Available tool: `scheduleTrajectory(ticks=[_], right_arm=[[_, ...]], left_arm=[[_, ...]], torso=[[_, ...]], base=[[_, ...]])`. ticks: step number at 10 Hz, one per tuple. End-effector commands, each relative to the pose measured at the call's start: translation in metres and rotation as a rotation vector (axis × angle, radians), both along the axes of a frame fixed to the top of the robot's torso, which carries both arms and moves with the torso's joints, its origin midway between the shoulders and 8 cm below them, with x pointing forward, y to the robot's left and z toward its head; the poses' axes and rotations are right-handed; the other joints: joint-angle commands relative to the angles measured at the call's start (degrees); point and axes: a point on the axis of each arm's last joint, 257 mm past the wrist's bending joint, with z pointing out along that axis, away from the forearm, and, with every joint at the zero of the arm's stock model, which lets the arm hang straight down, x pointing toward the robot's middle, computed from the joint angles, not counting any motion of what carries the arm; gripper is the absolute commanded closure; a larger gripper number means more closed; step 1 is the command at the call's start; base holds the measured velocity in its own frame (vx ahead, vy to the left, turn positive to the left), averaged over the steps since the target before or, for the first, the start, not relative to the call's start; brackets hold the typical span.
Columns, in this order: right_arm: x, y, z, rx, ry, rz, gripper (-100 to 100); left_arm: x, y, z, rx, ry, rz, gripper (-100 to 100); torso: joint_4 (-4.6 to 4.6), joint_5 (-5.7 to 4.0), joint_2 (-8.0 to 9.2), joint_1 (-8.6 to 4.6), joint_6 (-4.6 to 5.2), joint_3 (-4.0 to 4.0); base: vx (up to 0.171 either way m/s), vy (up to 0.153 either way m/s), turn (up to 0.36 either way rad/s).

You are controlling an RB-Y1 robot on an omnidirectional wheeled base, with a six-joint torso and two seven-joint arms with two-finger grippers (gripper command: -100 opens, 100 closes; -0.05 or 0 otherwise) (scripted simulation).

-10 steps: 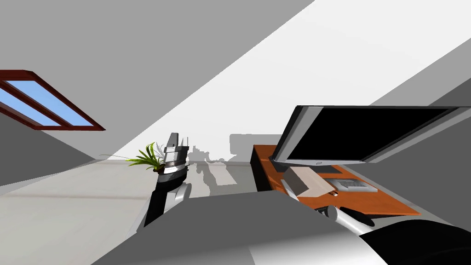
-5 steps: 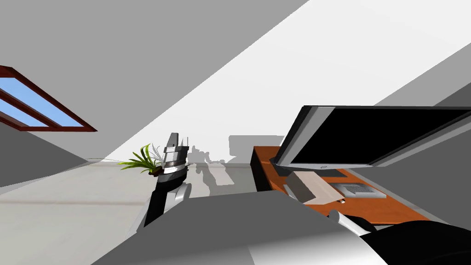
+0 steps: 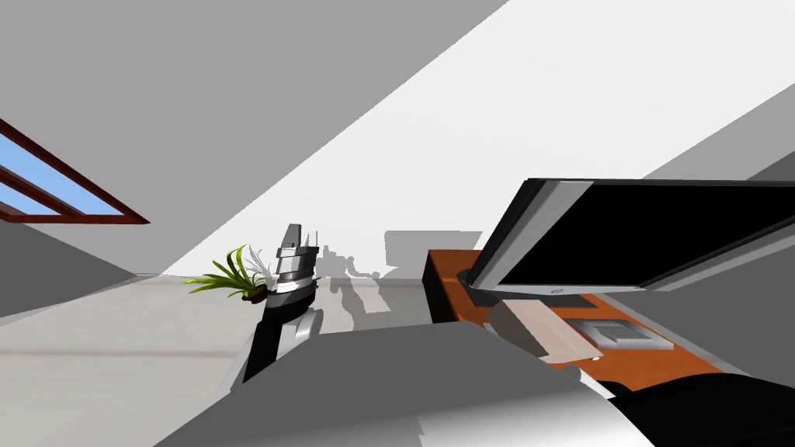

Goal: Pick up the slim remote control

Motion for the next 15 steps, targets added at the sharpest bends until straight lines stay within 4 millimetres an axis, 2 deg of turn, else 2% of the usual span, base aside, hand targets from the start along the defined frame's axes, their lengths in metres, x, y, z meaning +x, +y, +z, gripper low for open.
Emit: scheduleTrajectory(ticks=[1,5,6,7,8,11,12,13,15], right_arm=[[-0.007,0.014,-0.008,0.062,0.012,-0.046,-100],[-0.014,0.046,-0.024,0.154,0.026,-0.1,-100],[-0.013,0.043,-0.021,0.143,0.024,-0.094,-100],[-0.013,0.044,-0.022,0.146,0.025,-0.095,0],[-0.011,0.051,-0.031,0.144,0.023,-0.087,-100],[-0.008,0.063,-0.045,0.141,0.021,-0.074,-100],[-0.009,0.059,-0.043,0.146,0.023,-0.079,-100],[-0.009,0.059,-0.044,0.142,0.022,-0.077,100],[-0.008,0.06,-0.044,0.146,0.023,-0.074,100]], left_arm=[[0.0,0.0,0.0,0.0,0.0,0.0,0],[0.0,0.0,0.0,0.0,0.0,0.0,0],[0.0,0.0,0.0,0.0,0.0,0.0,0],[0.0,0.0,0.0,0.0,0.0,0.0,0],[0.0,0.0,0.0,0.0,0.0,0.0,0],[0.0,0.0,0.0,0.0,0.0,0.0,0],[0.0,0.0,0.0,0.0,0.0,0.0,0],[0.0,0.0,0.0,0.0,0.0,0.0,0],[0.0,0.0,0.0,0.0,0.0,0.0,0]], torso=[[0.0,0.0,0.0,0.0,0.0,0.0],[0.03,0.0,0.16,-0.01,0.0,0.09],[0.04,-0.01,0.21,-0.05,0.0,0.12],[0.06,0.01,0.34,0.08,0.01,0.19],[0.09,0.04,0.44,0.18,0.01,0.24],[0.1,0.02,0.48,0.09,0.02,0.27],[0.1,0.02,0.47,0.09,0.02,0.26],[0.1,0.04,0.49,0.16,0.01,0.28],[0.09,0.03,0.51,0.1,0.08,0.28]], base=[[0.123,-0.063,0.006],[0.09,-0.067,0.013],[0.031,-0.037,0.01],[0.006,-0.007,0.001],[0.012,-0.03,-0.054],[0.008,-0.041,-0.052],[0.005,-0.017,-0.009],[0.0,0.0,0.0],[0.0,0.0,0.0]])
